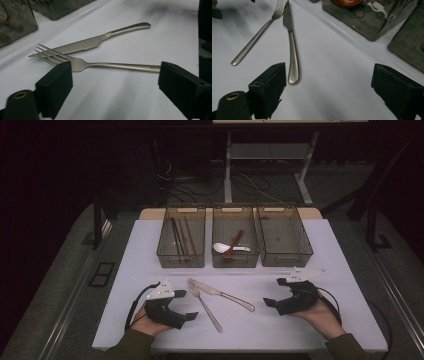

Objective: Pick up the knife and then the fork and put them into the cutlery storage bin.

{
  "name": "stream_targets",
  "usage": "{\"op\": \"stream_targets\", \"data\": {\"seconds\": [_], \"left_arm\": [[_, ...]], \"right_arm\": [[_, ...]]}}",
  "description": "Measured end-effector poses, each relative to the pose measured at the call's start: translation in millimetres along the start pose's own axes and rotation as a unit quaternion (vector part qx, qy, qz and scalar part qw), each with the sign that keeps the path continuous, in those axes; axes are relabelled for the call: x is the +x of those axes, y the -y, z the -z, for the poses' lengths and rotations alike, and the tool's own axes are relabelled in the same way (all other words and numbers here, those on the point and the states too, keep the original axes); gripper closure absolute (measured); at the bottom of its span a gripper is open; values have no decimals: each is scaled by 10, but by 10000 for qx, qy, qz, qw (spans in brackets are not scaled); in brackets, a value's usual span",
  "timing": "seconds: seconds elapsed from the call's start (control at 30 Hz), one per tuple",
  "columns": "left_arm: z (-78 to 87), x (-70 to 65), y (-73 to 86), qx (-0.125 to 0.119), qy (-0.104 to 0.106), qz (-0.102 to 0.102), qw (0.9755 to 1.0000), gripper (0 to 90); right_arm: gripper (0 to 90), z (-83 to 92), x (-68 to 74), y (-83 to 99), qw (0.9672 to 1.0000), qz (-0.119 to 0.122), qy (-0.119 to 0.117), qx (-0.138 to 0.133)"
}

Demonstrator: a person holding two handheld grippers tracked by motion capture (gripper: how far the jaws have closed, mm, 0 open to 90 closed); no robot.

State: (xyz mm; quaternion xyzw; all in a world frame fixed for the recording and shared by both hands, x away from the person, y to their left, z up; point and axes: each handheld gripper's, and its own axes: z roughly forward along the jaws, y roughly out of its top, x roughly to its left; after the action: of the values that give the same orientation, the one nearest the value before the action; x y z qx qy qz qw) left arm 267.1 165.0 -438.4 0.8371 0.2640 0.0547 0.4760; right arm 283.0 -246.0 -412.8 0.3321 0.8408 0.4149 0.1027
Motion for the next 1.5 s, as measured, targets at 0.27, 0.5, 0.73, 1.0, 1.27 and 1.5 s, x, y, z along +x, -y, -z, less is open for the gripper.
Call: {"op": "stream_targets", "data": {"seconds": [0.27,0.5,0.73,1.0,1.27,1.5], "left_arm": [[-55,-41,14,-3,120,160,9998,0],[-72,-61,-3,96,78,30,9999,0],[-92,-72,-6,225,53,45,9997,0],[-101,-88,-3,263,104,7,9996,0],[-110,-88,-5,279,148,-29,9995,0],[-111,-91,-4,252,177,-9,9995,0]], "right_arm": [[145,-151,47,-210,9991,303,-196,241],[147,-317,124,-435,9968,566,-361,442],[154,-513,225,-619,9921,750,-395,929],[210,-733,294,-766,9822,1015,-409,1529],[364,-949,382,-921,9659,1365,-430,2157],[551,-1156,486,-1047,9502,1402,-566,2725]]}}
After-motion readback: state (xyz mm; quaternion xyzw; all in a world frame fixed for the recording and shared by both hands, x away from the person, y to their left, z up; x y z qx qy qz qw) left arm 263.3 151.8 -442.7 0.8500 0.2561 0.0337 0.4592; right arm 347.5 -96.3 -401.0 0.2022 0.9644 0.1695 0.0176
